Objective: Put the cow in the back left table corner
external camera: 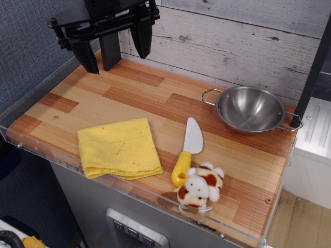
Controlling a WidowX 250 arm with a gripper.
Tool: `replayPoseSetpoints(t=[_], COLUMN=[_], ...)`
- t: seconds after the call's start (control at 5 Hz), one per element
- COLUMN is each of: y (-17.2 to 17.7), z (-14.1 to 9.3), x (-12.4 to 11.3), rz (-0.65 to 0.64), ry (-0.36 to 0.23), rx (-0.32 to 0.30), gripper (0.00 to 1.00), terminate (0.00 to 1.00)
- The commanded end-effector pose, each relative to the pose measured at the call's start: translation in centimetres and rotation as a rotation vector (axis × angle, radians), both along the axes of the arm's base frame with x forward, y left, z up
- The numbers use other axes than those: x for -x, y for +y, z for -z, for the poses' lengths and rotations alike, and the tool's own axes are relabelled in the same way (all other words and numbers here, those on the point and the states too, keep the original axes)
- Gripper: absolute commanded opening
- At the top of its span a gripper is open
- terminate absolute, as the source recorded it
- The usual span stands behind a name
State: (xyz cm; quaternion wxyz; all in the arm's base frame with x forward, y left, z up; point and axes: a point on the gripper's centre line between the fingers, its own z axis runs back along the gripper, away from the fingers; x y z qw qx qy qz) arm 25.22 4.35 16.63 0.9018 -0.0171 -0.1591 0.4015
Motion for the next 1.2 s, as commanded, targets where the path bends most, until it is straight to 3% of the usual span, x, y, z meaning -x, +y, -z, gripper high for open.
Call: replayPoseSetpoints(t=[0.0, 0.2, 0.4, 0.8, 1.0], y=[0.0, -1.5, -4.0, -9.2, -10.9], z=[0.0, -0.1, 1.5, 6.2, 8.7], x=[0.0, -1.2, -2.3, -2.1, -1.1], rz=[0.0, 0.064, 0.172, 0.367, 0.463], ry=[0.0, -0.021, 0.007, 0.07, 0.112], rx=[0.0, -0.043, -0.059, -0.054, -0.023], gripper=[1.0, 1.0, 1.0, 1.0, 1.0], terminate=[0.0, 0.0, 0.0, 0.0, 0.0])
